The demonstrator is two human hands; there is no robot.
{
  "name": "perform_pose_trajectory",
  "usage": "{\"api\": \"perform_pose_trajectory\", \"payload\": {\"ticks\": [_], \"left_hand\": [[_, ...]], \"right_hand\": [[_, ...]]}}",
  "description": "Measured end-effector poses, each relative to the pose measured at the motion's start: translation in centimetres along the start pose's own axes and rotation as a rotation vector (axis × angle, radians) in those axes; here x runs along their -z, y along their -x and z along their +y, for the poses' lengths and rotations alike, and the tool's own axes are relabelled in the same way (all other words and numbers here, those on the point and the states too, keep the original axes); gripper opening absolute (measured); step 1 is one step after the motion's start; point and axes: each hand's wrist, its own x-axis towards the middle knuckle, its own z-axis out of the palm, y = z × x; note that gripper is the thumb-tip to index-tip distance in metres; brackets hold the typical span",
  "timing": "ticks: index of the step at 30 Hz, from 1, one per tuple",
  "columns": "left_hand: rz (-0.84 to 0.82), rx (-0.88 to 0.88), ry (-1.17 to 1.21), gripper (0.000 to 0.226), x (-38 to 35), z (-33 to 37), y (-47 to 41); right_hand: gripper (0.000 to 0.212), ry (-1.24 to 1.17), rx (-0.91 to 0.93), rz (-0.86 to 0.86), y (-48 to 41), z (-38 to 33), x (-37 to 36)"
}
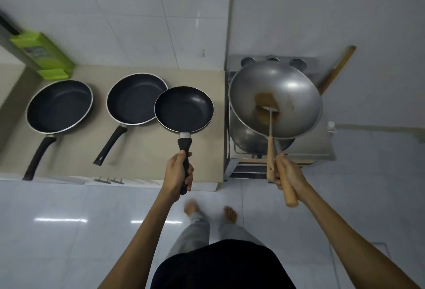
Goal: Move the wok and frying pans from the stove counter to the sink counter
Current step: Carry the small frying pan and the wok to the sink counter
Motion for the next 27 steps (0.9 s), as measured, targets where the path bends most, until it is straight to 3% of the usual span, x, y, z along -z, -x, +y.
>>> {"api": "perform_pose_trajectory", "payload": {"ticks": [9,18,27], "left_hand": [[0.11,-0.029,0.117,0.04,8.7,-1.4,3.4],[0.21,-0.078,0.141,0.037,27.5,-2.1,9.8],[0.356,-0.109,0.153,0.037,45.0,-3.6,16.2]], "right_hand": [[0.056,0.24,0.082,-0.012,4.1,0.6,-5.3],[0.051,0.257,0.136,-0.024,9.2,3.3,-21.8],[0.04,0.317,0.129,-0.194,14.2,4.6,-37.7]]}}
